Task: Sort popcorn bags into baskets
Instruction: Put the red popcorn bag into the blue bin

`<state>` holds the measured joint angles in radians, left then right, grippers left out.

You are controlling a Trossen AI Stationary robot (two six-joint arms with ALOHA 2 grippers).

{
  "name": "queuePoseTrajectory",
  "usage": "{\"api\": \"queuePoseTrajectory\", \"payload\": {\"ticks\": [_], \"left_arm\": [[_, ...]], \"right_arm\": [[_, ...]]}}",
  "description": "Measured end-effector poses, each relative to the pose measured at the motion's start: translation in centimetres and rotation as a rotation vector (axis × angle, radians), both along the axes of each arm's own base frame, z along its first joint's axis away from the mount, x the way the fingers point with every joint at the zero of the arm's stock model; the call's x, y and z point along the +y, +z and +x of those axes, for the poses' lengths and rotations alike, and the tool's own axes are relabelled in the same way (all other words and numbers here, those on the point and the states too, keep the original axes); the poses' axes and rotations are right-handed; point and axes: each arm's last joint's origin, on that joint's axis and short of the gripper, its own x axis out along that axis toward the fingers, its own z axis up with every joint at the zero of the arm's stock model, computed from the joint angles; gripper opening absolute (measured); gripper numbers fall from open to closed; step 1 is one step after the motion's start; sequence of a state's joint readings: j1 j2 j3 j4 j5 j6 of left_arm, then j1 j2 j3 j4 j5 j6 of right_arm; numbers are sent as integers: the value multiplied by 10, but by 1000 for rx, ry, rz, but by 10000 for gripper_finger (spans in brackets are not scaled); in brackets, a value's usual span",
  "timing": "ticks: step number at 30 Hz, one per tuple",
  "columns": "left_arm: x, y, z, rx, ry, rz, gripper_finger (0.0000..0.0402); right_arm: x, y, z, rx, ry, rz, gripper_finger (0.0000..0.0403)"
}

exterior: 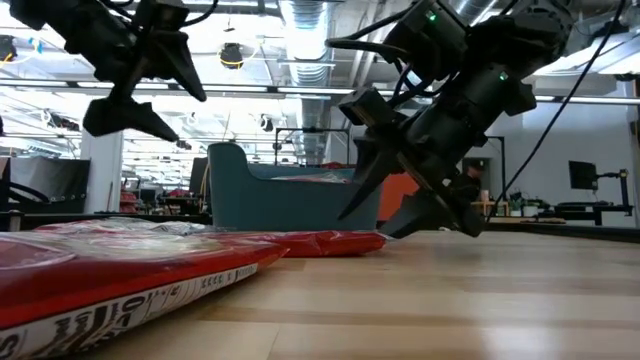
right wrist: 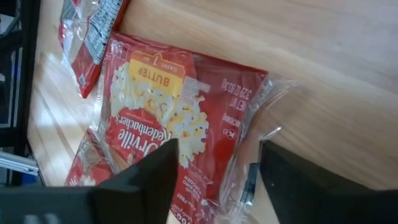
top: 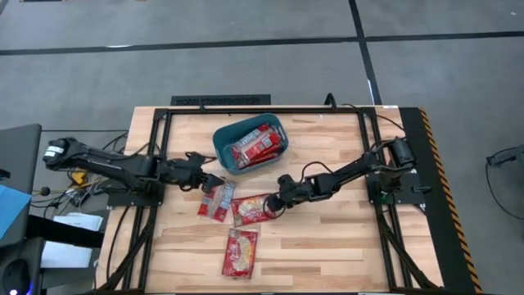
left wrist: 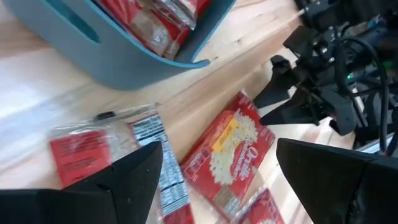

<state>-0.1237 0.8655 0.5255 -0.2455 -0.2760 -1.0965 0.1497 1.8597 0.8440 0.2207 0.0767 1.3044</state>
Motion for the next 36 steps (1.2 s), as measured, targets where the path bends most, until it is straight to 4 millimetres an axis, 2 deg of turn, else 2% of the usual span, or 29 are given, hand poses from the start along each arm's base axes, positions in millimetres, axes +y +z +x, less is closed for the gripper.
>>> {"api": "queuePoseTrajectory", "payload": {"ticks": [7,12,17,21,28,36], "left_arm": [[-10,-11,18,-17,-13,-15,303],[-15,-16,22,4,-44,-50,296],[-19,-16,21,0,-41,-80,286],[-22,-16,21,0,-69,-101,277],[-24,-13,22,-40,-69,-116,270],[-25,-6,26,-110,-79,-113,270]], "right_arm": [[-1,-4,-1,20,8,-16,118],[-3,-4,-1,20,10,-22,17],[-3,-3,0,7,7,-18,15],[-2,10,-1,-28,26,-29,7],[-7,55,-5,-169,49,-57,4],[-25,104,-17,-326,37,-108,4]]}}
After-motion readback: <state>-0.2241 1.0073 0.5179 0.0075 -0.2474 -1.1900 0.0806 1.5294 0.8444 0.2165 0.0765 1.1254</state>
